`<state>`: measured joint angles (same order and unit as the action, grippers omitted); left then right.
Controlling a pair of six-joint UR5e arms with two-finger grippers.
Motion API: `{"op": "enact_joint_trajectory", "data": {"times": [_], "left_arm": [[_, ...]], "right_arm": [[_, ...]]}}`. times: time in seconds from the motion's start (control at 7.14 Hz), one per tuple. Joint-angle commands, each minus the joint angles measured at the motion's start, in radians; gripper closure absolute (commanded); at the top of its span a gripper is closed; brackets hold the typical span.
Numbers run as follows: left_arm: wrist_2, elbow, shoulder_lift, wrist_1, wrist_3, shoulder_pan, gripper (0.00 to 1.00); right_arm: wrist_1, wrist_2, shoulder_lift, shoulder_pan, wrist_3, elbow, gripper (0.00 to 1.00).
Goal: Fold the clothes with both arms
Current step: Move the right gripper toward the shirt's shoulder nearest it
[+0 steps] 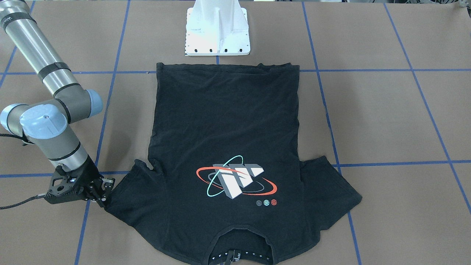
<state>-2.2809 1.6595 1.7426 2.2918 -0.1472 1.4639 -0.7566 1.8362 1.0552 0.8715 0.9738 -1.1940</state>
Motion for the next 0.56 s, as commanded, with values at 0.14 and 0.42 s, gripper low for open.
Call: {"op": "enact_joint_trajectory", "data": {"times": [0.14,0.42], "left_arm": [[-0.002,0.003,0.0,-0.002,-0.002,0.0,0.0],[-0.002,0.006,0.0,-0.002,-0.003,0.0,0.0]], "right_arm": [[-0.166,-0.002,-0.117,0.0,0.127,-0.048,1.0],[-0.259,-0.082,-0.226,-0.058,0.286,-0.047,1.0]]}}
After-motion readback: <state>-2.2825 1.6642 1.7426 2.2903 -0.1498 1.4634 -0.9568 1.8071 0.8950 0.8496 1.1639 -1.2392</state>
